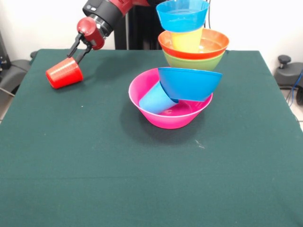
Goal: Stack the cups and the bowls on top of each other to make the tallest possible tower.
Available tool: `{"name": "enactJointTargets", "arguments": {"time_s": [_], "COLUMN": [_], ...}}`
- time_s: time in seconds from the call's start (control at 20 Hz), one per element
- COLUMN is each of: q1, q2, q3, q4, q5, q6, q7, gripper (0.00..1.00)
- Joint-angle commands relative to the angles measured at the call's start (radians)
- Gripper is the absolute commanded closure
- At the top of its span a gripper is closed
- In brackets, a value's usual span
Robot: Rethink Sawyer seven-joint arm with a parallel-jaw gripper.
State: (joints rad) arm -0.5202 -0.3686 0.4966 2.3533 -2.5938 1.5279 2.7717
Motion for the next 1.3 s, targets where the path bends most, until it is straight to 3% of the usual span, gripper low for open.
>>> {"name": "enactJointTargets", "arguments": {"time_s": [0.05, 0.55, 0.95, 1.3], "q1": [0.004, -0.013, -0.016, -0.013], "q2": [0.016, 0.028, 0.045, 0.080], "q3": [0.035, 0.027, 0.031, 0.031], "q4": [-0.133, -0.170, -0.208, -0.234], "q5": [-0.102, -0.128, -0.083, -0.106], "q6": [0.060, 0.104, 0.171, 0.211], "q7": [0.239, 0.260, 0.293, 0.313], "gripper": [0.00, 0.00, 0.00, 0.00]}}
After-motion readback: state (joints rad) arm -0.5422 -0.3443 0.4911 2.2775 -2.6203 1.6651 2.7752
